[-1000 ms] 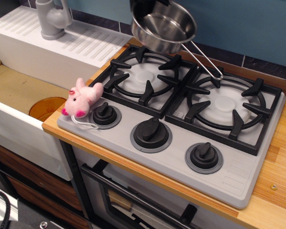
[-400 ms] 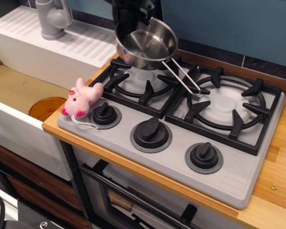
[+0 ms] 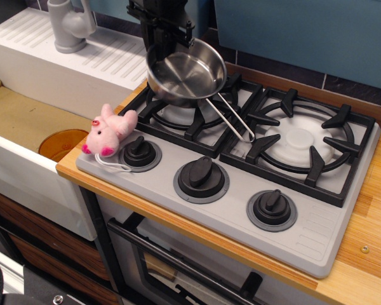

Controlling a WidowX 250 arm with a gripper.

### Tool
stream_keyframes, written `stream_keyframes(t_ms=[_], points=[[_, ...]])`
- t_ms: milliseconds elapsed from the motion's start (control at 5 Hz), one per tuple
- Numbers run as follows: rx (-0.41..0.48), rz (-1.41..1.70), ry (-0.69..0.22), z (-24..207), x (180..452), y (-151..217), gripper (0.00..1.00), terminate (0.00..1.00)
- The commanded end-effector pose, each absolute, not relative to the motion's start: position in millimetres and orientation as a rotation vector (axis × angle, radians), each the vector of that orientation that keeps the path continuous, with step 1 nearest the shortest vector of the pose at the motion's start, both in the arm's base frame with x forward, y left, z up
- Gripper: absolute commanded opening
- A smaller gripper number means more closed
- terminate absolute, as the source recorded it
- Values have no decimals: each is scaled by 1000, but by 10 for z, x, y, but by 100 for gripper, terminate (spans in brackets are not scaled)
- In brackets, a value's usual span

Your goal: Put pan on stove and put stuffedpig in pan

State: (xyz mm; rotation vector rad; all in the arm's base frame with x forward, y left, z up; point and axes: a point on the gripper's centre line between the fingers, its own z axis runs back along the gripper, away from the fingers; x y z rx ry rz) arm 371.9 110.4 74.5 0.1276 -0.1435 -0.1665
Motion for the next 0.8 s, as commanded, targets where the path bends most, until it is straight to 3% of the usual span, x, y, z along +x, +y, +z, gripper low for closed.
stream_keyframes(t_ms=[0, 400, 600], points=[[142, -185, -151, 1004, 3789, 1111, 100, 0], [190, -182, -92, 1393, 3682, 1007, 100, 0], [190, -182, -92, 1393, 3682, 1007, 100, 0]])
